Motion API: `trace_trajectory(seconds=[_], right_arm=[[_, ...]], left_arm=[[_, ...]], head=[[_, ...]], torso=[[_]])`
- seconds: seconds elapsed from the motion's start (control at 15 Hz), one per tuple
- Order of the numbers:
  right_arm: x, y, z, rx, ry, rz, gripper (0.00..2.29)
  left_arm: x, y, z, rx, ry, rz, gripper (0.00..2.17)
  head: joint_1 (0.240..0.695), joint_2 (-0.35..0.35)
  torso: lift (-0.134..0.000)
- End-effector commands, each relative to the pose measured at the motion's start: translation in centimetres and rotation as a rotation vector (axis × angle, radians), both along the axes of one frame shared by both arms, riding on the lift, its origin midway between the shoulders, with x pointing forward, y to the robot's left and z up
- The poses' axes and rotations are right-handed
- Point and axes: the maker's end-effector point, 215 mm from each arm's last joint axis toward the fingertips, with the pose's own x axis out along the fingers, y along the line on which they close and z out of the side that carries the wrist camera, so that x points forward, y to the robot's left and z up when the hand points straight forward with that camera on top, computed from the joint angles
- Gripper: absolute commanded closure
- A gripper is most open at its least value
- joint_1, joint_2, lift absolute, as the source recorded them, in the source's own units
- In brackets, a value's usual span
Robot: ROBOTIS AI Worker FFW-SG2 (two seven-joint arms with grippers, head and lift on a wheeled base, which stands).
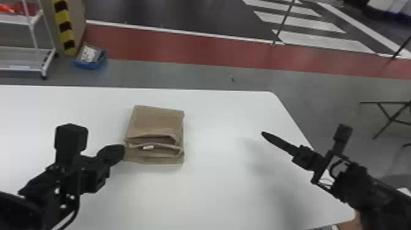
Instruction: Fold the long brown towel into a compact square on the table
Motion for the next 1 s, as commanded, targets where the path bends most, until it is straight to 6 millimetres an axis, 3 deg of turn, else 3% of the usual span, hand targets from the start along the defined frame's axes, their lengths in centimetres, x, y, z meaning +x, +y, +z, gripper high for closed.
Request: trace_trajectory(seconds=[0.0,0.2,0.47,0.73,0.87,0.93], right_arm=[[-0.5,-0.7,-0.1,0.008,0.0,-0.014,1.95],[-0.2,-0.5,0.0,0.003,-0.006,-0.01,1.95],[-0.3,0.4,-0.4,0.01,0.002,-0.001,1.95],[-1.0,2.6,1.7,-0.085,-0.028,0.026,1.94],[-0.8,4.1,3.3,-0.17,-0.054,0.038,1.93],[-0.6,5.2,4.1,-0.21,-0.067,0.042,1.82]], left_arm=[[-1.0,-1.0,-0.2,-0.033,0.017,-0.013,1.41],[-2.6,-2.9,0.1,-0.049,0.019,-0.047,1.41],[-2.1,-1.6,0.6,-0.032,0.001,-0.01,1.41],[0.6,3.5,5.4,-0.019,-0.119,0.108,1.41],[1.1,4.5,7.9,-0.014,-0.184,0.145,1.38],[1.2,4.5,9.3,-0.012,-0.214,0.149,1.38]], head=[[0.695,-0.316],[0.695,-0.35],[0.695,-0.35],[0.695,-0.327],[0.695,-0.284],[0.695,-0.268]], torso=[[-0.128],[-0.128],[-0.128],[-0.128],[-0.128],[-0.128]])
